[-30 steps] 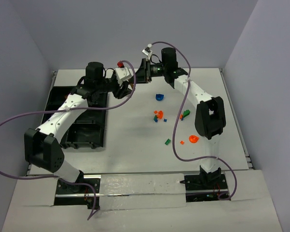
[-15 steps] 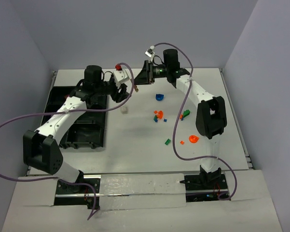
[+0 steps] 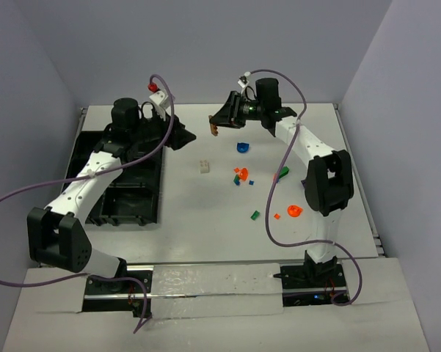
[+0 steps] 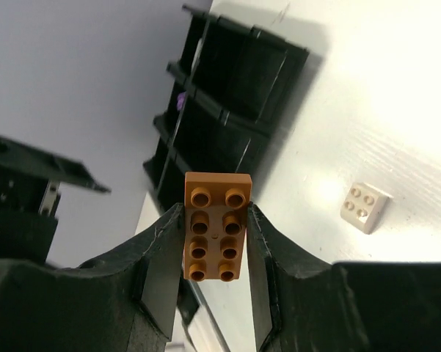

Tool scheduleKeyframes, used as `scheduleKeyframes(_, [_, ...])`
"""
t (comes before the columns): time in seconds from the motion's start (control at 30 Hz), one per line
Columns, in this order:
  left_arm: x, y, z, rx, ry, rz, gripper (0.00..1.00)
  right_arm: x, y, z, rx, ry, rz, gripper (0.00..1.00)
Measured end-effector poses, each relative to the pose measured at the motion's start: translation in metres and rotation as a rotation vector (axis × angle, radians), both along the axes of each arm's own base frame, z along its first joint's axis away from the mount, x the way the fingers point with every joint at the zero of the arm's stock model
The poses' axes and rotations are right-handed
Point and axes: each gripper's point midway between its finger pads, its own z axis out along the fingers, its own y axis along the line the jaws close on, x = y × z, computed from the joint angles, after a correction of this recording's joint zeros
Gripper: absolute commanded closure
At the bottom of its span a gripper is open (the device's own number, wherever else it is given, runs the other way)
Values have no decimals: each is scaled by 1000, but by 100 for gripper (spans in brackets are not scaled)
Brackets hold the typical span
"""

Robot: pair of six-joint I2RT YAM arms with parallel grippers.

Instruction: Sort the legos into containers by color

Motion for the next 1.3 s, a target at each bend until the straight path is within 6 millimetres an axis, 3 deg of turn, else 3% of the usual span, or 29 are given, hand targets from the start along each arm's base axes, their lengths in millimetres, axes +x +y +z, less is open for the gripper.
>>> scheduleKeyframes(0.2, [12, -9, 8, -87, 105, 32, 27, 15, 14, 11, -11, 4, -146, 100])
scheduleKeyframes(0.5, [34, -14, 15, -122, 145, 81, 29, 0, 45, 30, 21, -33, -136, 100])
scheduleKeyframes(0.8, [43, -16, 0, -112, 188, 96, 38, -10, 47, 75, 69, -165, -119, 100])
scheduleKeyframes(1.0, [42, -18, 0, -109, 187, 90, 45, -10, 48, 77, 66, -195, -111, 100])
scheduleKeyframes(1.3, [42, -18, 1, -117, 195, 91, 44, -14, 52, 70, 23, -221, -88, 100])
